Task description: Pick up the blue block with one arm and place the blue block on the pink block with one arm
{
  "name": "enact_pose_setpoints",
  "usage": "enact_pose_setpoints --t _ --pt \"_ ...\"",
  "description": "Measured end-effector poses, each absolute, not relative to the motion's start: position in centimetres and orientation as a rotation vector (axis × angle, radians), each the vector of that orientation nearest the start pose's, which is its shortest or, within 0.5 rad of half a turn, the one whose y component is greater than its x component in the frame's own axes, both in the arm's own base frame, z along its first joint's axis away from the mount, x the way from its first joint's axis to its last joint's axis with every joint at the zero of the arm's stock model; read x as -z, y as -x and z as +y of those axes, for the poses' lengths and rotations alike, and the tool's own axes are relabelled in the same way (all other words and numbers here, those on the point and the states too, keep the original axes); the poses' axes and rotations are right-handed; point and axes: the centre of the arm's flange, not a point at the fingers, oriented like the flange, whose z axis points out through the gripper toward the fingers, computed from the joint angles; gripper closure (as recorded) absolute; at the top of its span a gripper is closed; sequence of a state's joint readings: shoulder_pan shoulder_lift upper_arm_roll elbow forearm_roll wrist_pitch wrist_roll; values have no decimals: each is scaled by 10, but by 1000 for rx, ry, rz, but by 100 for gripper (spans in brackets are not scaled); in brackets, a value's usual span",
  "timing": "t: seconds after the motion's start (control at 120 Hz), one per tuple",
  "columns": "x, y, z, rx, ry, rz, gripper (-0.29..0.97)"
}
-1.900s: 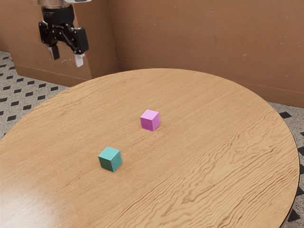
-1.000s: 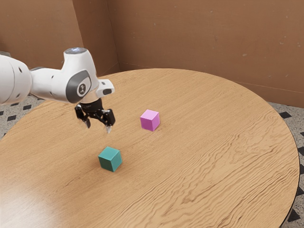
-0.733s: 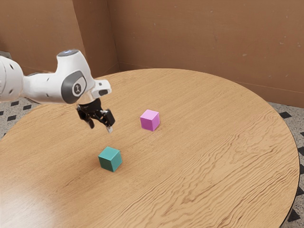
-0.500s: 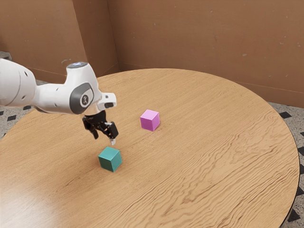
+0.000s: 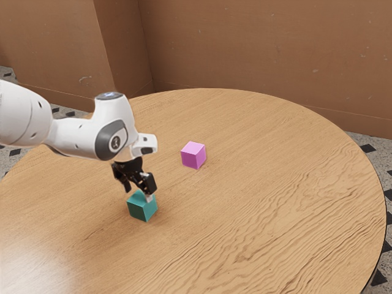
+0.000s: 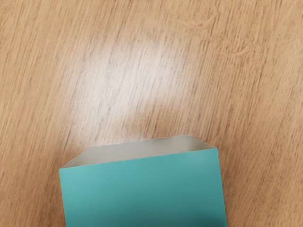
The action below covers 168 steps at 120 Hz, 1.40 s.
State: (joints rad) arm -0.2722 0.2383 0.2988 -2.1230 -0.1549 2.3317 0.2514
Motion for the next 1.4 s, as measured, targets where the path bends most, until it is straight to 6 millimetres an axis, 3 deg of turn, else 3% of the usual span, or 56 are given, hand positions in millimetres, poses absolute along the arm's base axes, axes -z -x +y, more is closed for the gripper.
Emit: enact_pose_setpoints --t 0.217,0.425,0.917,1.4 --pt "-294 -575 16 29 3158 208 2" --pt "-294 -575 9 60 3143 273 2" --pt "-264 -577 9 52 3120 319 2" --pt "-260 -573 8 52 3116 334 4"
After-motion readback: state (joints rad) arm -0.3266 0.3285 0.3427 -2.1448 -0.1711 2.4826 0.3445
